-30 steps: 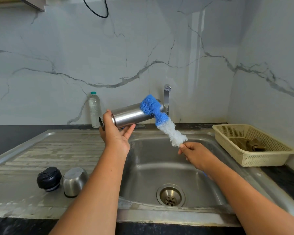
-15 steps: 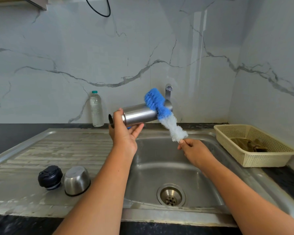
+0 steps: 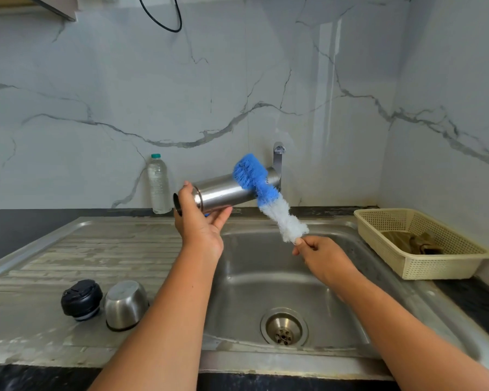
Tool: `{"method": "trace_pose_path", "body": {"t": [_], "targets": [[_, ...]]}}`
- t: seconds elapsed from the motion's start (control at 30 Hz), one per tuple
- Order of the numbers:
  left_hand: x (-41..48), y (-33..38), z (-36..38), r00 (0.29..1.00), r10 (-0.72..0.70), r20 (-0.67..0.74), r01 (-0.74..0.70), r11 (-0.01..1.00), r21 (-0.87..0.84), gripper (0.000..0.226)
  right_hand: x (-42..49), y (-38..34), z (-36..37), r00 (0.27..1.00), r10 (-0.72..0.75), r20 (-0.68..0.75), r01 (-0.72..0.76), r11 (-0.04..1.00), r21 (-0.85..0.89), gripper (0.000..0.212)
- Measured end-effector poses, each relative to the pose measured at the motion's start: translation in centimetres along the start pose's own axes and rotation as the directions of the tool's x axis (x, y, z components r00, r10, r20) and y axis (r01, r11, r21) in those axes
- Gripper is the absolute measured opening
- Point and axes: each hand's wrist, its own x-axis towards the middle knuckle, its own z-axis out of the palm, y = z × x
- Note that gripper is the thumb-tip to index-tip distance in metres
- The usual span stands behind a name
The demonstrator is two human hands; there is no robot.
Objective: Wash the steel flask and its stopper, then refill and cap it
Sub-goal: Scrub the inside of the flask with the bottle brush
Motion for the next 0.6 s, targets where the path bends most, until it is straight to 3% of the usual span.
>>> {"method": "trace_pose_path", "body": {"t": [0.1,0.3,0.47,0.6], "targets": [[0.4,0.4,-0.3,1.000,0.008,-0.022,-0.008,1.000,-0.022,0.053,-0.4,0.4,-0.4,0.999,0.010,0.050,-0.007,0.999,-0.051,0.033],[-0.4,-0.5,0.3,0.999,-0.029,0.019,0.028,0.999,0.018,0.047,-0.1,-1.1,0.9,1.000,-0.025,0.003,0.025,0.999,0.039,0.031],[0.5,0.8,-0.4,0.999,-0.011,-0.040,0.008,0.998,-0.061,0.049,-0.8,-0.1,0.2,0.997,0.008,0.081,-0.001,0.997,-0.079,0.032],[-0.4,-0.4,0.1,1.000,-0.027,-0.001,0.027,1.000,-0.003,0.045,-0.5,-1.1,1.0,0.999,-0.003,0.054,0.004,1.000,-0.014,0.034]]}}
